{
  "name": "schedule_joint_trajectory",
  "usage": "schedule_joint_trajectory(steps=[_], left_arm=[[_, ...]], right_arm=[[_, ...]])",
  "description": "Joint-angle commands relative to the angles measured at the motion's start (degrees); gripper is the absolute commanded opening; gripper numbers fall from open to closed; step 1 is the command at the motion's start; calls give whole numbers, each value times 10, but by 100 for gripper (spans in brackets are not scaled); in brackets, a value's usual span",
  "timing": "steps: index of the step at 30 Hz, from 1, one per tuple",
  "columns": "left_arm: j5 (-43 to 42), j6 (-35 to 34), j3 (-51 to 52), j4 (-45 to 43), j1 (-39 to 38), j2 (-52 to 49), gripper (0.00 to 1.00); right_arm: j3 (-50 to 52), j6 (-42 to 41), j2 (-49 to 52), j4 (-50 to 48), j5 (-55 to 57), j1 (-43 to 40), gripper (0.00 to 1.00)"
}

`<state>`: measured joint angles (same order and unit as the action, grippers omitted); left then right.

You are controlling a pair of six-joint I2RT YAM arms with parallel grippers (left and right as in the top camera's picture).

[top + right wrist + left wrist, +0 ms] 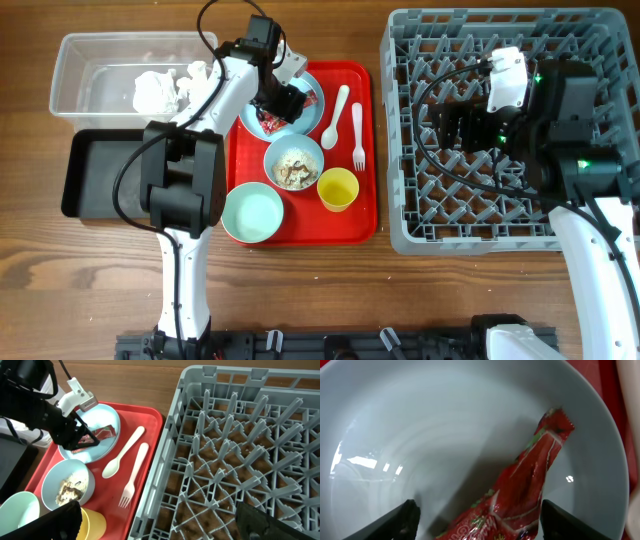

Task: Sort waste into correct bins and load items into the dishwasher rack
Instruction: 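Pick the red wrapper off the plate and drop it in the bin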

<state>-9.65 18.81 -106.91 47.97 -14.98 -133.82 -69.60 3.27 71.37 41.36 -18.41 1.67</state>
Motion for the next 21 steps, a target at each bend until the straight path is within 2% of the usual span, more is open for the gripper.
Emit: schedule_joint_trajectory(steps=[1, 2, 4, 5, 6, 11, 14, 18, 21], left_arm=[[-3, 2, 1, 6, -6, -47, 61], [-3, 2, 1, 7, -7, -49, 56], [-3, -3, 1, 7, -8, -52, 25], [-3, -4, 1, 7, -8, -52, 12], [2, -6, 1, 6, -8, -51, 4], [124, -104, -11, 18, -7, -29, 4], [128, -127, -43, 46, -2, 9, 4], [127, -197, -91, 85, 23, 85, 4], [128, -223, -94, 91, 49, 134, 4]], right_arm=[[-13, -4, 5, 1, -10, 0, 100], [-13, -4, 5, 1, -10, 0, 100], [-13, -4, 5, 1, -10, 0, 100], [-13, -4, 5, 1, -10, 0, 100], [-13, -5, 5, 1, -10, 0, 100], [-13, -4, 5, 0, -10, 0, 100], [-13, -4, 5, 0, -10, 0, 100], [-13, -4, 5, -2, -10, 0, 100], [-13, -4, 5, -6, -10, 0, 100]])
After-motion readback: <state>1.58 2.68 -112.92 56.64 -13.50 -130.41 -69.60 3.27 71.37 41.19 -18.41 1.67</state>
